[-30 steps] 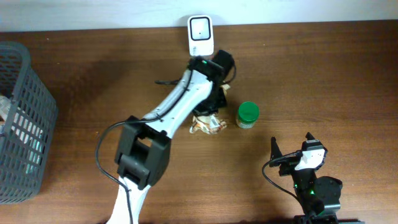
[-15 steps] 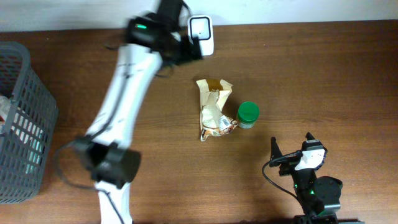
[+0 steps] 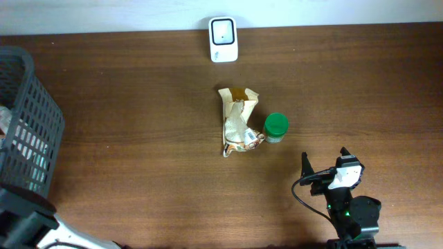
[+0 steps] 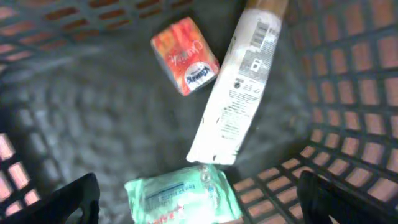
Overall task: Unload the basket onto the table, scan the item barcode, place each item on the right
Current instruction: 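Take the white tube from the basket and place it left of the bag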
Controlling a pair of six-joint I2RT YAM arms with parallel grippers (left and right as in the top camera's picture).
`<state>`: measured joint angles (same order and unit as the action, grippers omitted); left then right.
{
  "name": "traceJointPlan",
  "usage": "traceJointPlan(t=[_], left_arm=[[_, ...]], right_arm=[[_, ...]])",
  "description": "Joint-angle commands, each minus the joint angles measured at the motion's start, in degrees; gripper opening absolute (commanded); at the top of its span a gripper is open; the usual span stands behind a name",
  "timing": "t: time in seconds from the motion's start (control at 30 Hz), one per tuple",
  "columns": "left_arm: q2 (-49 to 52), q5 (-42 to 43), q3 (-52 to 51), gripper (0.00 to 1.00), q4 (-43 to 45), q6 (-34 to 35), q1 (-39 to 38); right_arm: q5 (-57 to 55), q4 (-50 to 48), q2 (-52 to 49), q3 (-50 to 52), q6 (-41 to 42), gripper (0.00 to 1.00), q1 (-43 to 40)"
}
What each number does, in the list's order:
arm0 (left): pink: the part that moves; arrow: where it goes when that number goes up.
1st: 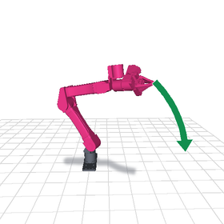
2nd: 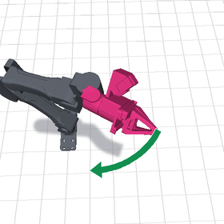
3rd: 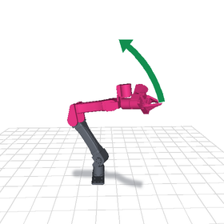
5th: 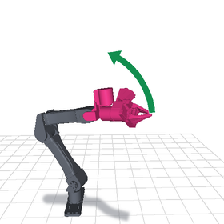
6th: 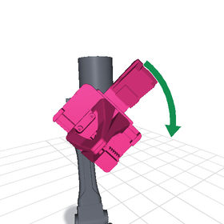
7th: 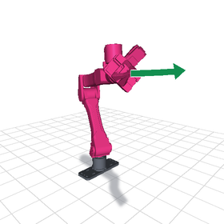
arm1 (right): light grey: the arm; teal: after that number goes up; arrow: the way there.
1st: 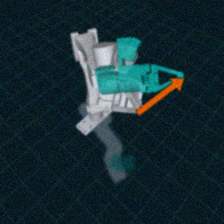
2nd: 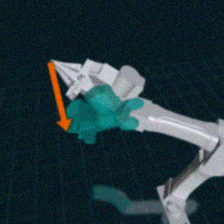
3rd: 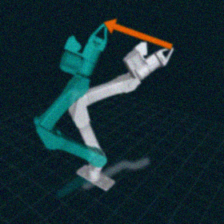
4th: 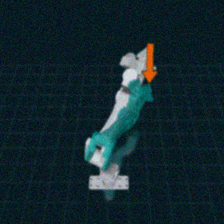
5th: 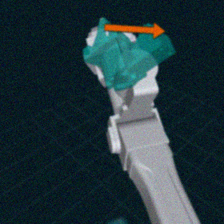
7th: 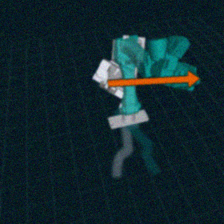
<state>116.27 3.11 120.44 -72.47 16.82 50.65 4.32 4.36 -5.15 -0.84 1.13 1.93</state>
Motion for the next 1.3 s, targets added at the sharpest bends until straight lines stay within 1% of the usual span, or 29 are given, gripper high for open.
traceJointPlan(t=[0.0,0.07,0.17,0.23,0.3,0.4,0.47,0.5,0.53,0.57,0.6,0.63,0.67,0.73,0.8,0.87,0.93,1.0,1.03,1.1,1.17,1.2,1.27], left_arm=[[6.05,7.67,-1.75,1.0,4.42,-9.33,0.02],[9.84,8.26,-2.03,0.98,6.1,-9.66,-0.33],[14.62,8.74,-2.56,0.98,9.22,-9.66,-0.66],[18.16,9.2,-2.56,0.98,10.99,-9.66,-2.21],[20.02,11.15,-2.56,0.98,13.55,-9.64,-4.0],[21.22,10.88,-2.56,0.98,14.1,-9.64,-5.88],[23.54,10.43,-2.56,0.91,13.18,-9.62,-5.86],[24.26,9.66,-2.56,0.85,12.7,-9.62,-5.88],[24.61,7.91,-2.56,0.61,11.98,-9.64,-5.88],[24.61,7.58,-2.56,0.4,11.65,-9.64,-5.86],[24.61,7.58,-2.54,0.29,11.19,-9.64,-5.86],[24.59,7.58,-2.54,0.07,10.71,-9.64,-5.86],[24.22,7.61,-2.4,0.0,10.27,-9.62,-5.88],[22.16,7.65,-2.32,0.0,9.97,-9.6,-5.88],[15.8,7.82,-1.46,0.0,9.81,-9.14,-5.88],[7.58,8.07,-0.48,0.0,9.86,-8.44,-5.88],[-4.72,8.04,-0.46,0.0,11.32,-6.82,-6.25],[-13.33,8.07,-0.48,0.0,12.98,-6.82,-7.93],[-19.08,8.07,-0.48,0.0,14.56,-6.82,-10.67],[-24.09,8.04,-0.48,0.0,14.99,-6.88,-15.85],[-26.45,8.04,-0.5,0.0,13.05,-9.31,-28.46],[-25.68,8.0,-1.7,0.0,10.99,-10.12,-36.79],[-23.1,8.17,-6.38,0.0,9.6,-10.03,-48.7]], right_arm=[[-0.11,0.26,0.33,0.2,0.15,0.99,0.31],[-0.11,0.26,0.33,0.2,0.15,0.99,0.31],[-0.09,0.26,0.33,0.2,0.15,0.99,0.31],[-0.11,0.26,0.33,0.2,0.15,0.98,0.31],[-0.09,0.26,0.33,0.2,0.15,0.98,0.31],[-0.11,0.26,0.33,0.2,0.15,0.98,0.31],[-0.11,0.26,0.33,0.2,0.15,0.98,0.31],[-0.11,0.26,0.33,0.2,0.15,0.98,0.31],[-0.11,0.26,0.33,0.2,0.15,0.98,0.31],[-0.11,0.26,0.33,0.2,0.15,0.98,0.31],[-0.09,0.26,0.33,0.2,0.15,0.98,0.31],[-0.09,0.26,0.33,0.2,0.15,0.98,0.31],[-0.09,0.26,0.33,0.2,0.15,0.98,0.31],[-0.11,0.26,0.33,0.2,0.15,0.98,0.31],[-0.09,0.26,0.33,0.2,0.15,0.98,0.31],[-0.11,0.26,0.33,0.2,0.15,0.98,0.31],[-0.11,0.26,0.33,0.2,0.15,0.98,0.31],[-0.09,0.26,0.33,0.2,0.15,0.98,0.31],[-0.09,0.26,0.33,0.2,0.15,0.98,0.31],[-0.11,0.26,0.33,0.2,0.15,0.98,0.31],[-0.11,0.26,0.33,0.2,0.15,0.98,0.31],[-0.11,0.26,0.33,0.2,0.15,0.98,0.31],[-0.11,0.26,0.33,0.2,0.15,0.98,0.31]])
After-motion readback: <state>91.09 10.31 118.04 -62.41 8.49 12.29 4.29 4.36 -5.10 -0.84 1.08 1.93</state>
